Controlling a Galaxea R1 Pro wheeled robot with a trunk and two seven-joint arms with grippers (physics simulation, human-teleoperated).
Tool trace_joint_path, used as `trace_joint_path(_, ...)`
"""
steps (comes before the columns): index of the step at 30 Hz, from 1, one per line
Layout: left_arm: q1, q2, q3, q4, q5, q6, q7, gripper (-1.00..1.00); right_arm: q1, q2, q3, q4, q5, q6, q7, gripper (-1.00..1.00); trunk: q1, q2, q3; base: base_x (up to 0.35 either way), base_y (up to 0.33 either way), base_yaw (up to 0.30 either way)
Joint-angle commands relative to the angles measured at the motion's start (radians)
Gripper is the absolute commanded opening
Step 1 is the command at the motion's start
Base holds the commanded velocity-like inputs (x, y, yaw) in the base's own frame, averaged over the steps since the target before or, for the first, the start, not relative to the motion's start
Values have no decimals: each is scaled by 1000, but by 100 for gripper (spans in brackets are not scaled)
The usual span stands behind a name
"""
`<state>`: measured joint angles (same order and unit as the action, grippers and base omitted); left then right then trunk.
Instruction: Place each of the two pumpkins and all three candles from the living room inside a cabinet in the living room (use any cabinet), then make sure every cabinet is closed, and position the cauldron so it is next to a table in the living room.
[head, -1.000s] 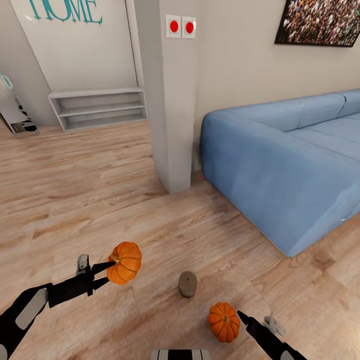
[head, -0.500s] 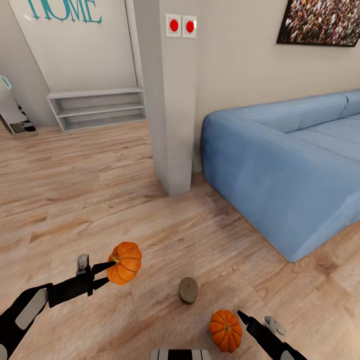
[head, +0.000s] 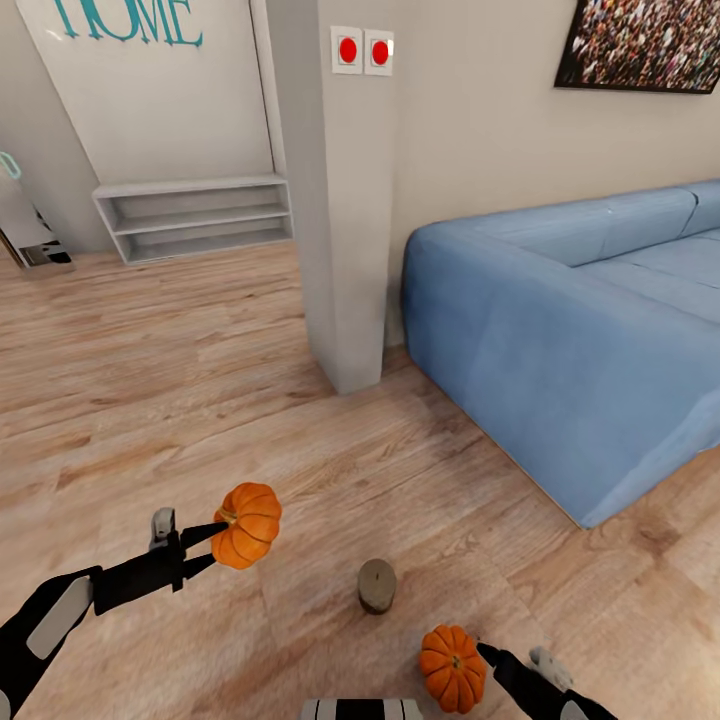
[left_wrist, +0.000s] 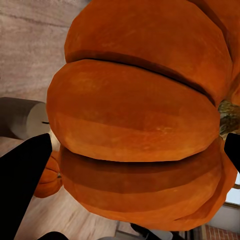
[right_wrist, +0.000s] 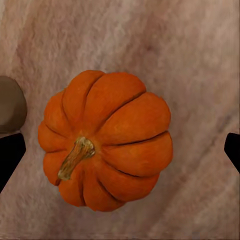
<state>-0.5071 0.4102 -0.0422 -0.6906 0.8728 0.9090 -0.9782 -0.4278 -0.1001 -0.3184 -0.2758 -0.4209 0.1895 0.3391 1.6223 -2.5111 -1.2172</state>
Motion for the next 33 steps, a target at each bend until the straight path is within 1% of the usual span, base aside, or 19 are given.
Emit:
trace_joint_path(1, -1, 2, -4, 0, 6, 4, 0, -100, 0, 0, -5, -4, -6, 40, -2, 100, 0, 0, -1, 0, 0, 0)
trace_joint_path(3, -1, 2, -4, 0, 6, 4, 0, -100, -1, -3, -5, -9, -6, 101, -6, 100, 0, 0, -1, 0, 0, 0)
trace_joint_path(4, -1, 3, -4, 0, 6, 4, 0, -100, -3, -11, -6, -11, -7, 133, -9, 100, 0, 0, -1, 0, 0, 0)
trace_joint_path(6, -1, 4, -4, 0, 6, 4, 0, -100, -7, -20, -6, -11, -9, 160, -13, 100, 0, 0, -1, 0, 0, 0)
trace_joint_path(10, -1, 4, -4, 0, 6, 4, 0, -100, -7, -25, -6, -11, -11, 200, -26, 100, 0, 0, -1, 0, 0, 0)
trace_joint_path(11, -1, 4, -4, 0, 6, 4, 0, -100, -6, -25, -7, -12, -19, 202, -30, 100, 0, 0, -1, 0, 0, 0)
trace_joint_path(12, -1, 3, -4, 0, 6, 4, 0, -100, -6, -25, -7, -12, -40, 204, -32, 100, 0, 0, -1, 0, 0, 0)
trace_joint_path(13, -1, 3, -4, 0, 6, 4, 0, -100, -6, -24, -6, -12, -83, 204, -35, 100, 0, 0, -1, 0, 0, 0)
trace_joint_path(15, -1, 3, -4, 0, 6, 4, 0, -100, -6, -23, -5, -11, -143, 203, -37, 100, 0, 0, -1, 0, 0, 0)
trace_joint_path(17, -1, 2, -4, 0, 6, 4, 0, -100, -6, -22, -4, -12, -173, 197, -40, 100, 0, 0, -1, 0, 0, 0)
trace_joint_path(19, -1, 2, -4, 0, 6, 4, 0, -100, -6, -21, -4, -12, -184, 188, -41, 100, 0, 0, -1, 0, 0, 0)
trace_joint_path(24, -1, 2, -4, 0, 5, 4, 1, -100, -6, -19, 0, -13, -195, 160, -32, 100, 0, 0, -1, 0, 0, 0)
trace_joint_path(30, -1, 2, -5, 0, 5, 4, 1, -100, -6, -14, 11, -19, -188, 139, -32, 100, 0, 0, -1, 0, 0, 0)
trace_joint_path(31, -1, 2, -4, 0, 4, 4, 1, -100, -6, -13, 20, -31, -184, 135, -35, 100, 0, 0, -1, 0, 0, 0)
trace_joint_path(33, -1, 2, -5, 0, 4, 3, 1, -100, -6, -12, 53, -59, -174, 133, -40, 100, 0, 0, -1, 0, 0, 0)
